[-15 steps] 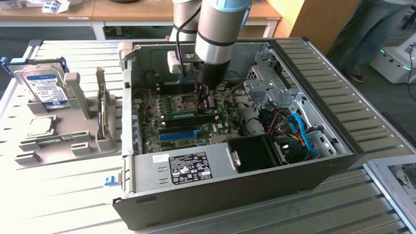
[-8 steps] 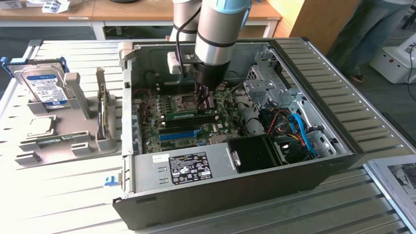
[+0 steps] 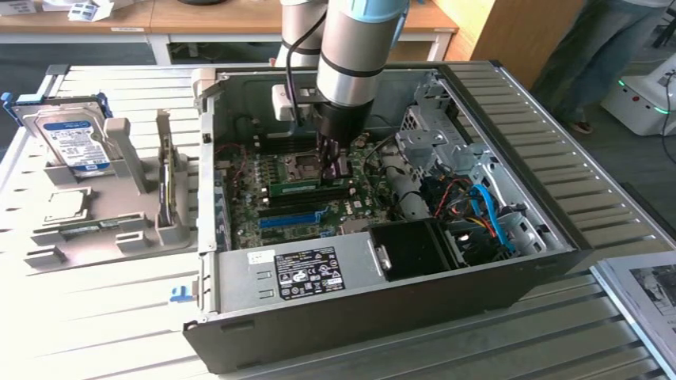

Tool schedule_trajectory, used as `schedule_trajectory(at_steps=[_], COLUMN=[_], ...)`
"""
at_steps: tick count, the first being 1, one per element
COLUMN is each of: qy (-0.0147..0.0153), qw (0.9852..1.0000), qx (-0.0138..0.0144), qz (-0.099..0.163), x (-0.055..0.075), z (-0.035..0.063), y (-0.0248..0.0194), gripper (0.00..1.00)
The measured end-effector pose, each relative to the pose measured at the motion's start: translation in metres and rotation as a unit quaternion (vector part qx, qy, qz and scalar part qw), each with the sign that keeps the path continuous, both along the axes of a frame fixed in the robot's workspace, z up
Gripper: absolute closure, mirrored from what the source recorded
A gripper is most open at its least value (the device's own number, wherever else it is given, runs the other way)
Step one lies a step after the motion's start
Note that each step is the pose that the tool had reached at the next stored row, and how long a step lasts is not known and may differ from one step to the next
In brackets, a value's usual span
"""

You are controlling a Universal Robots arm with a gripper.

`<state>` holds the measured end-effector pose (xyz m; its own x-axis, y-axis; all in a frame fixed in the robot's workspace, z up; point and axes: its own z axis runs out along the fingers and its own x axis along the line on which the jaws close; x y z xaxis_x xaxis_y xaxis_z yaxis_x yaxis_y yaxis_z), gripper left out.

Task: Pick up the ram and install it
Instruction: 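Insert the ram into the slot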

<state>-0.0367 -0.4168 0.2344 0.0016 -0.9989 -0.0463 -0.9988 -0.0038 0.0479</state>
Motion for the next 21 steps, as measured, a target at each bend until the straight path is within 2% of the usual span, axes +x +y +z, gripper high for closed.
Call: schedule_trajectory(at_steps=[16, 21], qy=[0.0, 0.0], qw=[1.0, 1.0], qx=[0.0, 0.0], qz=[-0.01, -0.01], x=[0.0, 0.0], z=[-0.0002, -0.0002], y=[0.0, -0.0012], gripper=[0.88, 0.88])
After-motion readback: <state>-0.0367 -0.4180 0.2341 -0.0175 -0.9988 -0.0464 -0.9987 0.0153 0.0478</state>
